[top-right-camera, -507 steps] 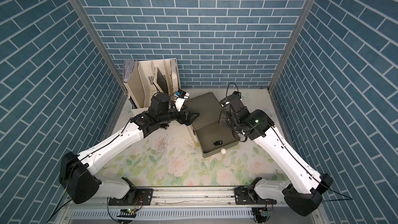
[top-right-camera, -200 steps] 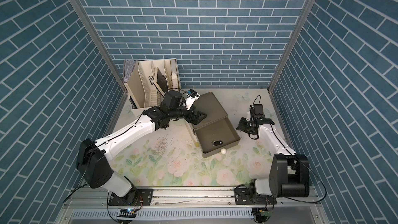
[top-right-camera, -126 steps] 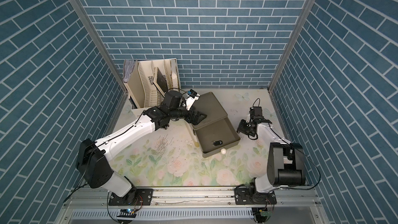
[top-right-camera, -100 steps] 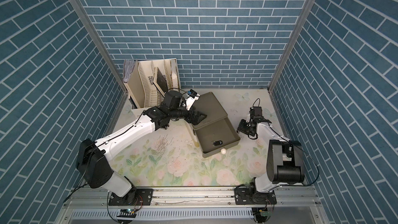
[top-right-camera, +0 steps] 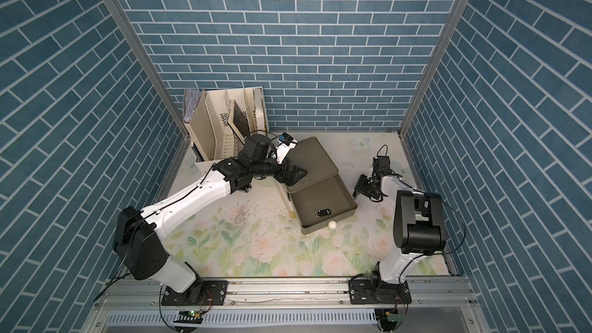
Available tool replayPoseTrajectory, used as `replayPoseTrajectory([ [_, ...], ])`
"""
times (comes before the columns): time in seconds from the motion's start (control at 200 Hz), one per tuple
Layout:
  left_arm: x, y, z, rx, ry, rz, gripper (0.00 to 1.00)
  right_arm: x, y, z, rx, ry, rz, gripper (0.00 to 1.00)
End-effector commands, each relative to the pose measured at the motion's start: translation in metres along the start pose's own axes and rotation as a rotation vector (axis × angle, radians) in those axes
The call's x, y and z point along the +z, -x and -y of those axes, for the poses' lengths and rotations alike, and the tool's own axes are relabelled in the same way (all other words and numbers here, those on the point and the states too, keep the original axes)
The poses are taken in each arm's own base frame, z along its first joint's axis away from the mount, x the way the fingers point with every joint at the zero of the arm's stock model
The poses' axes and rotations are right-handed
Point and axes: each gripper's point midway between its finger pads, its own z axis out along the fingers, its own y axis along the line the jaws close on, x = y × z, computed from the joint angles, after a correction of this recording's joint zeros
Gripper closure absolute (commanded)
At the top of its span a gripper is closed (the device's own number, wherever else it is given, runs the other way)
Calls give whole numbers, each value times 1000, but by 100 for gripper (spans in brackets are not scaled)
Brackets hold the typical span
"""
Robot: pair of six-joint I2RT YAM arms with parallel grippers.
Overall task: Take the keys out of the drawer
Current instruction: Place the key at the center of the board.
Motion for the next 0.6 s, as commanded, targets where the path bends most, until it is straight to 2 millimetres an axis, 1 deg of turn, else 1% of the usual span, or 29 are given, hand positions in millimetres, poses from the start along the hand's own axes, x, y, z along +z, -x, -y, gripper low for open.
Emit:
replayPoseTrajectory([
  [0.0, 4, 2, 3, 14, -9, -11, 0, 4, 12, -2, -36, 11, 19, 100],
  [0.265, 6, 1, 2, 19, -5, -21, 0, 10, 10, 2, -30, 6, 7, 100],
  [0.545, 7, 0, 1, 16, -3, -22, 0, 10, 9, 4, -25, 2, 6, 100],
  [0.595, 7, -1, 1, 14, -4, -23, 0, 10, 8, 5, -23, 1, 5, 98],
])
